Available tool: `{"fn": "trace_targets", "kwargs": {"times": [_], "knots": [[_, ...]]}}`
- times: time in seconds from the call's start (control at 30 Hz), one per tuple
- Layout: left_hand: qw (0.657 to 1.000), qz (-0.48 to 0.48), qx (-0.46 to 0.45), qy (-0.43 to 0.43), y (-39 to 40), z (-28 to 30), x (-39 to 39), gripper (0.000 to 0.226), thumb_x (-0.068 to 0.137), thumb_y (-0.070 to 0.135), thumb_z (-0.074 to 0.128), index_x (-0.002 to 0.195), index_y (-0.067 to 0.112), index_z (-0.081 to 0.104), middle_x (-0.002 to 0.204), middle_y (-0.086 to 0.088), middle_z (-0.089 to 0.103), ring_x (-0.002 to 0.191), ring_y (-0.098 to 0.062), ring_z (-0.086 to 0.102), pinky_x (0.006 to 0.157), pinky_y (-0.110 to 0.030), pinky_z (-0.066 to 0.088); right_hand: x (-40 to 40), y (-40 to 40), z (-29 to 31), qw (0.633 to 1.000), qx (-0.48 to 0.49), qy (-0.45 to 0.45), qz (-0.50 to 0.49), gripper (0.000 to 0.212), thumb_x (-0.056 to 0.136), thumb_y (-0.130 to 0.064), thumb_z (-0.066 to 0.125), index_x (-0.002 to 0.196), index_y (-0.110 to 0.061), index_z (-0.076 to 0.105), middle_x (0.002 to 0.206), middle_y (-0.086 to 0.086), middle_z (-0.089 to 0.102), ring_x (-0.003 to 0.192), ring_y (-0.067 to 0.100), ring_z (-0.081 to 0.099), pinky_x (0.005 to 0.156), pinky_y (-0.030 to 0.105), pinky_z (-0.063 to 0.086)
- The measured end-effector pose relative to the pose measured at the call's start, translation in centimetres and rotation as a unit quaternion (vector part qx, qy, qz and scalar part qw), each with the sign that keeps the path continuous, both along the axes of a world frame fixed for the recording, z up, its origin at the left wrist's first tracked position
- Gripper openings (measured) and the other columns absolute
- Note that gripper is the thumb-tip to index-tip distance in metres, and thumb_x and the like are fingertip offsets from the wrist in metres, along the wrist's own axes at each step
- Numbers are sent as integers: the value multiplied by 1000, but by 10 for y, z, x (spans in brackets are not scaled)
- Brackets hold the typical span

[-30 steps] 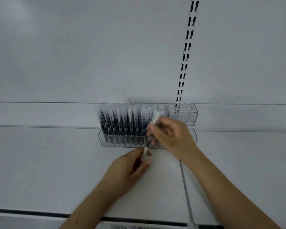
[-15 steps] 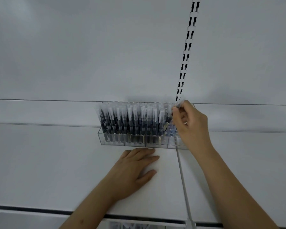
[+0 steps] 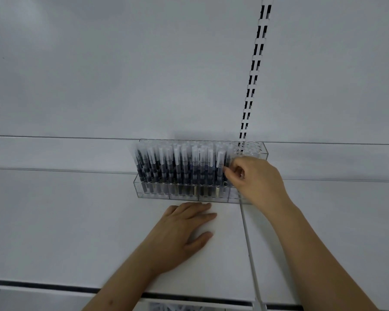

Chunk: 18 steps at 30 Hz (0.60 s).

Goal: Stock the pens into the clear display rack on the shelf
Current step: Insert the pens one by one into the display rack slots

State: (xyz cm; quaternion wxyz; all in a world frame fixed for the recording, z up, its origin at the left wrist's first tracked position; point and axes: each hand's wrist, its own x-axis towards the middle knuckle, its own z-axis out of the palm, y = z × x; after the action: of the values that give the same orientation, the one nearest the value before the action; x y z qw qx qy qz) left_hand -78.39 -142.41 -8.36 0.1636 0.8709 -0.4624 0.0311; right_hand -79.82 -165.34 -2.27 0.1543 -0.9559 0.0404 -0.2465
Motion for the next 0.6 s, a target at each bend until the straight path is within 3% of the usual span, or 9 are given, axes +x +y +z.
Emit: {"fn": "trace_targets", "kwargs": {"times": [0.07, 0.13, 0.23, 0.43, 0.6], "knots": [[1000, -1, -2, 0, 0, 1, 0, 49, 95, 58, 32, 142, 44, 36, 151, 27, 27, 138, 7, 19, 111, -17, 14, -3, 0, 3, 999, -5, -26, -24, 35, 95, -47, 50, 69, -25, 57, 64, -13, 56, 59, 4, 51, 51, 21, 34], [1000, 2, -5, -1, 0, 1, 0, 49, 95, 59, 31, 142, 43, 36, 151, 27, 27, 138, 7, 19, 111, -16, 12, -8, 0, 9, 993, 20, -108, -48, 37, 95, -40, 48, 63, -21, 53, 56, -10, 52, 52, 8, 49, 47, 22, 34], [1000, 7, -13, 8, -1, 2, -1, 49, 95, 58, 33, 141, 43, 38, 151, 27, 29, 138, 7, 20, 111, -15, 12, -12, 5, 26, 981, 73, -174, -45, 31, 95, -35, 47, 68, -22, 56, 59, -8, 55, 54, 10, 52, 49, 28, 44], [997, 22, -52, 53, 17, 10, -4, 45, 92, 51, 44, 137, 44, 43, 144, 26, 39, 132, 8, 33, 112, -21, 27, -12, 57, 79, 970, 167, -162, 66, 18, 99, -35, 51, 107, -25, 63, 96, -19, 63, 87, -3, 60, 69, 17, 49], [985, 110, -126, 32, 82, 22, -3, 42, 92, 46, 48, 134, 40, 48, 138, 26, 45, 127, 6, 39, 108, -21, 33, 1, 148, 101, 953, 158, -179, 187, 38, 100, -38, 48, 132, -20, 53, 128, -11, 59, 118, 4, 52, 99, 27, 46]]}}
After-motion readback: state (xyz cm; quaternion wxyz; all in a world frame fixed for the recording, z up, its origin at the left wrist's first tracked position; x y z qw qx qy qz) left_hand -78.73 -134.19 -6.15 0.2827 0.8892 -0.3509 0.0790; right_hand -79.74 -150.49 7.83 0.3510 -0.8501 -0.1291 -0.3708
